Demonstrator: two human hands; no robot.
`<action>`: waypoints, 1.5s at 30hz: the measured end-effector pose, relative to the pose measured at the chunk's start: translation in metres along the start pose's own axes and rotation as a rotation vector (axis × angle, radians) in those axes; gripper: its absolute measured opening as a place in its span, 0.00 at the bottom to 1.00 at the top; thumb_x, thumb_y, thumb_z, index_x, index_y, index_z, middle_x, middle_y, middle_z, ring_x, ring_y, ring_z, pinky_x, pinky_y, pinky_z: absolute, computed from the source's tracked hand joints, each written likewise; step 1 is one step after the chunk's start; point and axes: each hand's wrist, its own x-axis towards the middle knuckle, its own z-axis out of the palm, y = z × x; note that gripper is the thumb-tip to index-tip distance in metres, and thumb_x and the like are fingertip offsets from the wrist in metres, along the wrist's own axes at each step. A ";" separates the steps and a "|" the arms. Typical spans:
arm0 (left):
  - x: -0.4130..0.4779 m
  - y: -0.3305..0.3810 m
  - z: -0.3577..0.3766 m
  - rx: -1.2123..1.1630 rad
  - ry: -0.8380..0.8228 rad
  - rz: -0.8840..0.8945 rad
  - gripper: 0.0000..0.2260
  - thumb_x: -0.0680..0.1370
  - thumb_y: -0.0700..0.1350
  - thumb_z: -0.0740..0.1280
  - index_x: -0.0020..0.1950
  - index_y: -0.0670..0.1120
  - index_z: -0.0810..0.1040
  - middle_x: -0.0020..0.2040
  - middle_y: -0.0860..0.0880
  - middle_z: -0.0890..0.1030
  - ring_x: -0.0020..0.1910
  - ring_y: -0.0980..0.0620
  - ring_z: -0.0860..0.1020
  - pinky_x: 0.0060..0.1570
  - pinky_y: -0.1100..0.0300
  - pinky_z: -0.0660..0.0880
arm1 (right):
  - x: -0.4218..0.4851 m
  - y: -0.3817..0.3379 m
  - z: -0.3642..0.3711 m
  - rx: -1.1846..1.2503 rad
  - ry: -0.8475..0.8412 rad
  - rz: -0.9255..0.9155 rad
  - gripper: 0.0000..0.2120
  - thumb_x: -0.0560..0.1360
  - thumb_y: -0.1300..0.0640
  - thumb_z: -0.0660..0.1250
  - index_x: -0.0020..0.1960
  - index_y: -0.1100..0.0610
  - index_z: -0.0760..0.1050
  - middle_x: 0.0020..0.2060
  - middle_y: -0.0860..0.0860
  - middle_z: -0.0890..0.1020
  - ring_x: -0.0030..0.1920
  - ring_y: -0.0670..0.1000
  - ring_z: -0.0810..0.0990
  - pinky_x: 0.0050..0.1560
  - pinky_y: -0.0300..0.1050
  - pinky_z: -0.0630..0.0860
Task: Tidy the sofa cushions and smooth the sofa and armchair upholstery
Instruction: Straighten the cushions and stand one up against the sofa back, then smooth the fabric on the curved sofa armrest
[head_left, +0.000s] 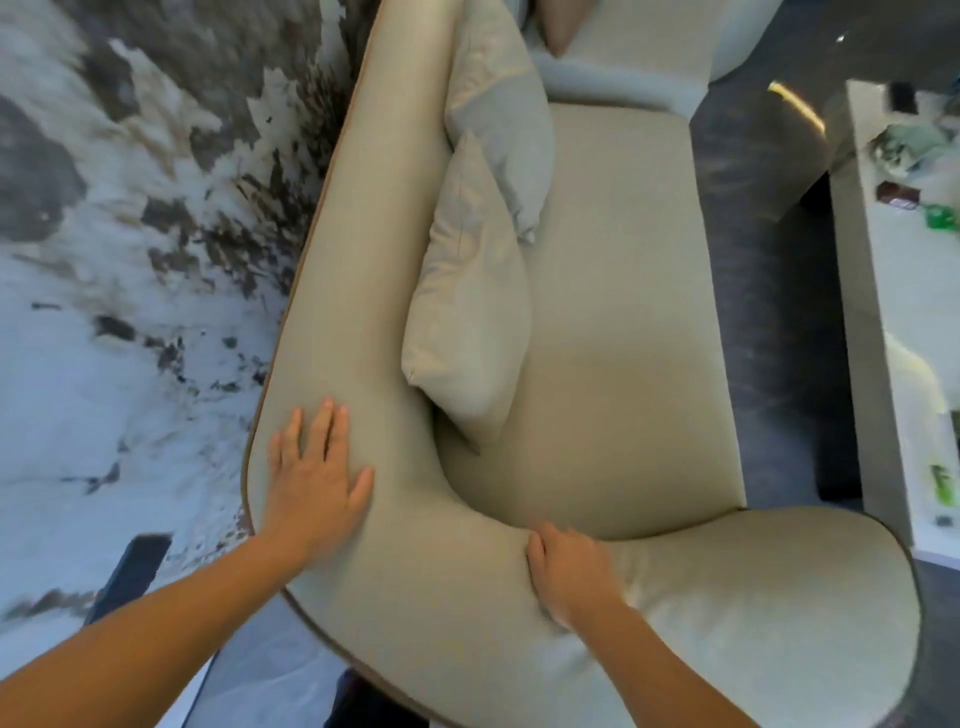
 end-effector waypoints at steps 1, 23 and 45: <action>-0.014 -0.001 0.007 0.003 -0.010 0.016 0.36 0.75 0.61 0.48 0.78 0.41 0.58 0.78 0.41 0.60 0.75 0.33 0.55 0.72 0.35 0.55 | -0.012 0.005 0.004 -0.040 0.055 -0.038 0.18 0.82 0.48 0.48 0.62 0.51 0.72 0.59 0.53 0.80 0.60 0.56 0.77 0.60 0.48 0.69; -0.069 0.006 0.072 -0.136 0.388 -0.081 0.33 0.76 0.65 0.44 0.78 0.54 0.55 0.80 0.53 0.55 0.79 0.44 0.47 0.73 0.35 0.45 | -0.075 -0.036 0.097 -0.044 0.631 0.282 0.38 0.70 0.25 0.35 0.75 0.37 0.53 0.77 0.49 0.63 0.76 0.64 0.51 0.70 0.72 0.42; 0.018 -0.045 0.048 -0.183 0.417 0.037 0.37 0.72 0.70 0.44 0.79 0.55 0.51 0.80 0.57 0.49 0.79 0.46 0.43 0.74 0.38 0.43 | -0.015 -0.103 0.062 -0.001 0.713 0.370 0.36 0.69 0.26 0.38 0.74 0.36 0.54 0.76 0.46 0.62 0.77 0.60 0.51 0.69 0.70 0.43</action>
